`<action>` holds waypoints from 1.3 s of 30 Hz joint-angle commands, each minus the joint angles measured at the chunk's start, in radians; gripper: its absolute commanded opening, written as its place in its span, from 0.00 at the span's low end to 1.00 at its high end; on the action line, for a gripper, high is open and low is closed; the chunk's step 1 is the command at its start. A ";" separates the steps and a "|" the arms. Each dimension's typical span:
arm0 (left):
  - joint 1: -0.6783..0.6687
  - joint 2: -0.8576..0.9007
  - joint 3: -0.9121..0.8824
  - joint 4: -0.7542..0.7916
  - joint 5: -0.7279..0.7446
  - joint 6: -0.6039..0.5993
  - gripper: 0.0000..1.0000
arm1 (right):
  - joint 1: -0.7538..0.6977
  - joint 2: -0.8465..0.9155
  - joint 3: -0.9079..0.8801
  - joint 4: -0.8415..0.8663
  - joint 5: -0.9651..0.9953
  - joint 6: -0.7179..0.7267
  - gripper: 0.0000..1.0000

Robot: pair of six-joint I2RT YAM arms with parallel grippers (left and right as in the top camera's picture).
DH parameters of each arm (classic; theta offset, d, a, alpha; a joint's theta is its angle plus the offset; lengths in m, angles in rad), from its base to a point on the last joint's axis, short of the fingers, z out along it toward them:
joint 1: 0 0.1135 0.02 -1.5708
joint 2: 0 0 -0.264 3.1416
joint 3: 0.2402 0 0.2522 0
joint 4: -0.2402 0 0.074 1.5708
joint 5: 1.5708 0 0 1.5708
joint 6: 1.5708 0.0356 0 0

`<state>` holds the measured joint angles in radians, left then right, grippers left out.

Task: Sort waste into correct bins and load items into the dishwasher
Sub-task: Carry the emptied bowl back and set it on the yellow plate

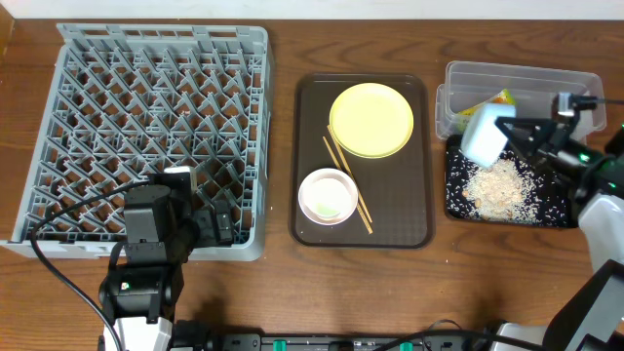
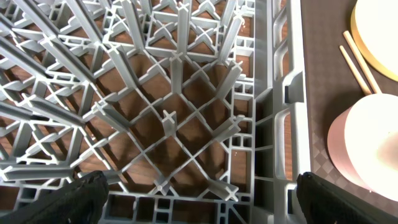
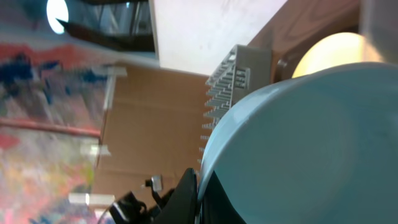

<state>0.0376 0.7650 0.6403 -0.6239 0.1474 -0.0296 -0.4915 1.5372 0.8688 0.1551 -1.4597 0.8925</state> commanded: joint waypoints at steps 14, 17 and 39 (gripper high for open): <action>-0.004 -0.002 0.025 0.000 -0.002 -0.010 0.99 | 0.438 0.000 0.046 0.521 0.320 0.283 0.01; -0.004 -0.002 0.025 0.000 -0.002 -0.010 0.99 | 0.488 0.000 0.084 0.450 0.399 0.175 0.01; -0.004 -0.002 0.025 -0.001 -0.002 -0.010 0.99 | 0.938 0.135 0.316 -0.332 1.355 -0.916 0.01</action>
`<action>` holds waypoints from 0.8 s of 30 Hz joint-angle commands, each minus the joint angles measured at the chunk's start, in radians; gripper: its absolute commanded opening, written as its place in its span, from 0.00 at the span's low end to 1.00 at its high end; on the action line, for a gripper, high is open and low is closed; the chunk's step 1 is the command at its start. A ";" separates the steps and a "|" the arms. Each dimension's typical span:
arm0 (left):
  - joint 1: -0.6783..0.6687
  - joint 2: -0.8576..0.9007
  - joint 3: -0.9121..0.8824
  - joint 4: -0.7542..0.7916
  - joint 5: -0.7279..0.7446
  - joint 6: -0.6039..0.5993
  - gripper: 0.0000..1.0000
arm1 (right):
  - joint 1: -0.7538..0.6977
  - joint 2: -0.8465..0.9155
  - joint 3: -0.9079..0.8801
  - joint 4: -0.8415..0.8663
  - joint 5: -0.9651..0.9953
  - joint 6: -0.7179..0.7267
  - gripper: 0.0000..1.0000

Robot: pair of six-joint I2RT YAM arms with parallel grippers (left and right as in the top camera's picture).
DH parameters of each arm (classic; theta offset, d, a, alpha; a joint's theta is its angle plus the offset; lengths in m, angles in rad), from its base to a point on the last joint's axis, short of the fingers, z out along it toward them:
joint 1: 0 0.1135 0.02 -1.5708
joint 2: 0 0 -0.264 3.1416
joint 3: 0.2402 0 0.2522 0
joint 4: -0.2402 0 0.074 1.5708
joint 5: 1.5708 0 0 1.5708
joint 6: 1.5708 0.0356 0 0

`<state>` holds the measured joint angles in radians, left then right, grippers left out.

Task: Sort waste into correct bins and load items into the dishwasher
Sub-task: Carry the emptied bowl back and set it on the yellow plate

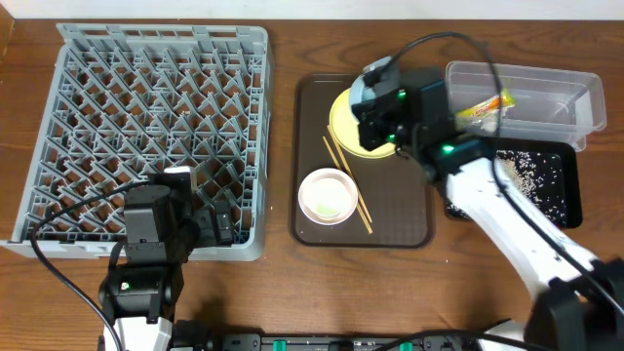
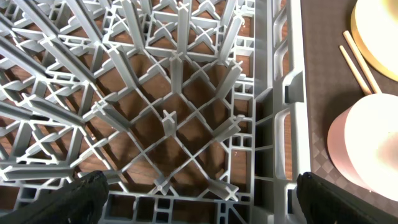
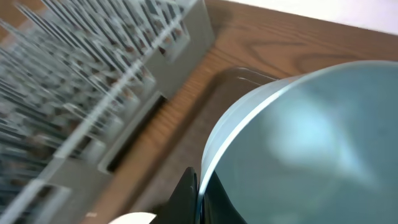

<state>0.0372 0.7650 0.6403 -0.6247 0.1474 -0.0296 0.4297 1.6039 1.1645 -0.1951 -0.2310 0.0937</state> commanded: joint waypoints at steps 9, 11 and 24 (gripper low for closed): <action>-0.004 -0.002 0.025 0.000 -0.002 -0.010 0.99 | 0.017 0.266 0.021 0.122 0.126 -0.126 0.01; -0.004 -0.002 0.025 0.000 -0.002 -0.010 0.99 | 0.017 0.300 0.021 0.119 0.126 -0.126 0.01; -0.004 -0.002 0.025 0.000 -0.002 -0.010 0.99 | 0.017 0.318 0.021 -0.125 0.035 -0.061 0.01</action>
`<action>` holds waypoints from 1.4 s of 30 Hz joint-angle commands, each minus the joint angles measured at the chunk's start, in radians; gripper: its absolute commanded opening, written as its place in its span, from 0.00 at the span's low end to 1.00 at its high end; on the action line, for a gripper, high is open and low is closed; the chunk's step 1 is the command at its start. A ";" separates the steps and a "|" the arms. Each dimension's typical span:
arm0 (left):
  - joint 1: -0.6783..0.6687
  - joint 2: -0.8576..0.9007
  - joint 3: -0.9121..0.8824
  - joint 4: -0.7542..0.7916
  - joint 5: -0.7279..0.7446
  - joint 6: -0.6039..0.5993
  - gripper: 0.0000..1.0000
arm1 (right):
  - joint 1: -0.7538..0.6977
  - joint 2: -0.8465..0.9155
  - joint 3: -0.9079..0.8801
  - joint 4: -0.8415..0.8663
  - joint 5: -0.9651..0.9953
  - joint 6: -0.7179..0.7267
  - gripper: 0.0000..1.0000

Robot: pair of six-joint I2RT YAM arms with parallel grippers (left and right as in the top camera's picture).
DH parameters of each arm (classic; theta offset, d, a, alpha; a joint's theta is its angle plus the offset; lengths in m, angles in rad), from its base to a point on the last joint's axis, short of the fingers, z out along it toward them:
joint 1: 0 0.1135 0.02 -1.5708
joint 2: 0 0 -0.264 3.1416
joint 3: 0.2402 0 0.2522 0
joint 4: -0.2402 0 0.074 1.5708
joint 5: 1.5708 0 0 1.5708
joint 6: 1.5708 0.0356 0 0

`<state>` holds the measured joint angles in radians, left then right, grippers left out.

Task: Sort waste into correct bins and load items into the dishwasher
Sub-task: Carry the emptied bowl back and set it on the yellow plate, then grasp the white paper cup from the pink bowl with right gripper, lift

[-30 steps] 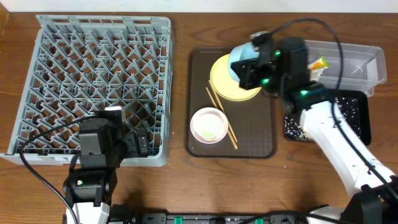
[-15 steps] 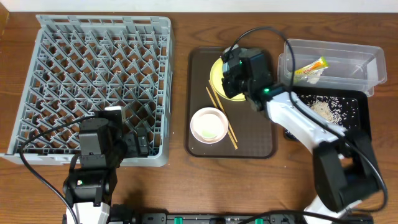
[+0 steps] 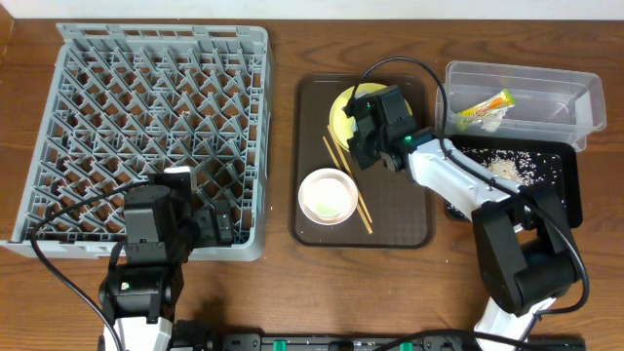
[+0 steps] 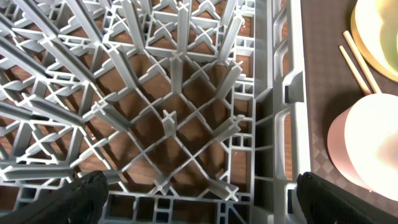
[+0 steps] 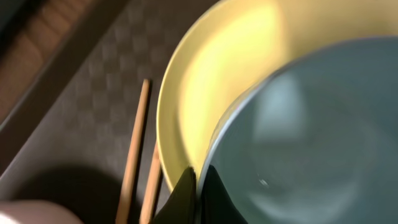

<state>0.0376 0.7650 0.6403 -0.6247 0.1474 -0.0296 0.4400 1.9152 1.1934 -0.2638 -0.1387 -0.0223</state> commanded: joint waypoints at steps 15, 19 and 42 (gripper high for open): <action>-0.004 -0.002 0.025 0.000 -0.002 -0.010 0.99 | 0.005 -0.013 -0.008 -0.195 -0.131 0.107 0.22; -0.004 -0.002 0.025 0.000 -0.001 -0.010 0.99 | 0.003 -0.021 0.014 -0.194 -0.126 0.103 0.31; -0.004 -0.002 0.025 0.069 0.003 -0.104 0.99 | 0.019 -0.265 0.136 -0.571 -0.224 0.103 0.50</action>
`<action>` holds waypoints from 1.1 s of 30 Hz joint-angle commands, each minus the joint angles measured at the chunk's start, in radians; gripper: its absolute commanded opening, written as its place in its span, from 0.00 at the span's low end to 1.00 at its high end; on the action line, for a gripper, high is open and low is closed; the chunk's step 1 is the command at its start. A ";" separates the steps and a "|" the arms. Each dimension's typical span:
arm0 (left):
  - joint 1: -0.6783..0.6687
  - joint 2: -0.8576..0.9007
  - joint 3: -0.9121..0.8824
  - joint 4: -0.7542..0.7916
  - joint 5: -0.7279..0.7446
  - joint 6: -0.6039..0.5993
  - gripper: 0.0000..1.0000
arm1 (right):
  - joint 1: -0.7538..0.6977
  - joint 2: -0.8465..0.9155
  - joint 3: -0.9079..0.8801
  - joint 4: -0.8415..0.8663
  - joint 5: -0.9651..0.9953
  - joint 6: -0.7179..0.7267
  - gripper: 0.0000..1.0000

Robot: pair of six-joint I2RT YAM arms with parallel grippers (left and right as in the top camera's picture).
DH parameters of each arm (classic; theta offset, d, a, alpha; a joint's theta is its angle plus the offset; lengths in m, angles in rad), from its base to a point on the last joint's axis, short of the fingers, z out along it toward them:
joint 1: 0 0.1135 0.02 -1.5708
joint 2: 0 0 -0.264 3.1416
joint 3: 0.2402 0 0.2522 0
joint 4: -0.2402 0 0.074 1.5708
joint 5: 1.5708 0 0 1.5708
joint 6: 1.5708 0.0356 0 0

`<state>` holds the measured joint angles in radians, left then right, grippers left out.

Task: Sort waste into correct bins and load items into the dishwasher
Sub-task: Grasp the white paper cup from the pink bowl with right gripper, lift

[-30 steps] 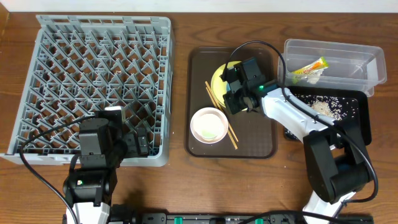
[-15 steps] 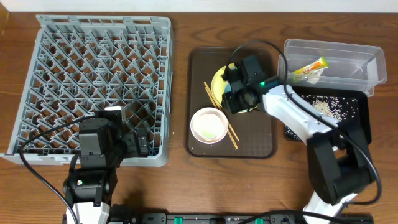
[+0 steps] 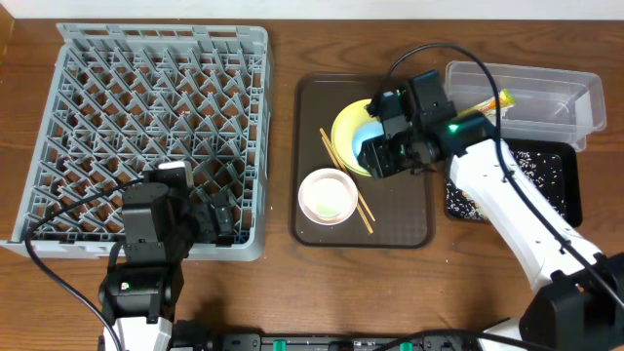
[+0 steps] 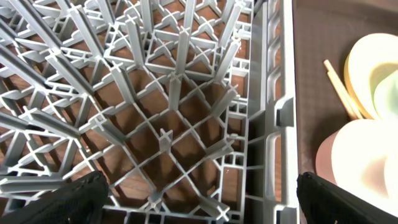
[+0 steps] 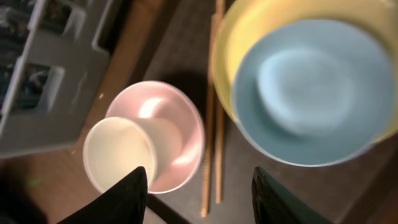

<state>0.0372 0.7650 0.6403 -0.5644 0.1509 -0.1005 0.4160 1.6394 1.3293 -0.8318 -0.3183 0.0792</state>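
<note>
A blue bowl sits upright in the yellow plate on the brown tray. My right gripper hangs open just above the tray, near the bowl, holding nothing. A pink bowl with a cream cup in it lies at the tray's front. Two chopsticks lie between them. My left gripper is open over the front right corner of the grey dish rack.
A clear bin with a yellow wrapper stands at the back right. In front of it is a black bin with spilled rice. The right arm's cable loops over the tray's back edge.
My right gripper has let go of the blue bowl and now stands open above it, over the tray. The bowl rests in the yellow plate. The left wrist view has shifted slightly.
My right gripper held the blue bowl tipped over the black bin, with rice below it. Then it had the bowl over the tray by the yellow plate, then down in the plate. Now the bowl lies there alone. The left gripper stayed open over the rack.
</note>
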 commanded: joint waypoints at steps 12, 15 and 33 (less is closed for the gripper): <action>-0.004 -0.002 0.025 0.003 -0.001 -0.033 0.99 | 0.178 0.145 -0.002 -0.022 0.113 0.123 0.35; -0.004 -0.002 0.025 0.000 0.000 -0.033 0.99 | 0.181 0.179 -0.002 -0.022 0.113 0.134 0.22; -0.004 0.044 0.083 0.034 0.138 -0.142 0.99 | 0.063 0.074 0.098 -0.011 0.008 0.114 0.01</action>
<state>0.0372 0.7773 0.6552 -0.5190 0.2596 -0.2138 0.5423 1.8202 1.3491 -0.8459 -0.2382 0.2039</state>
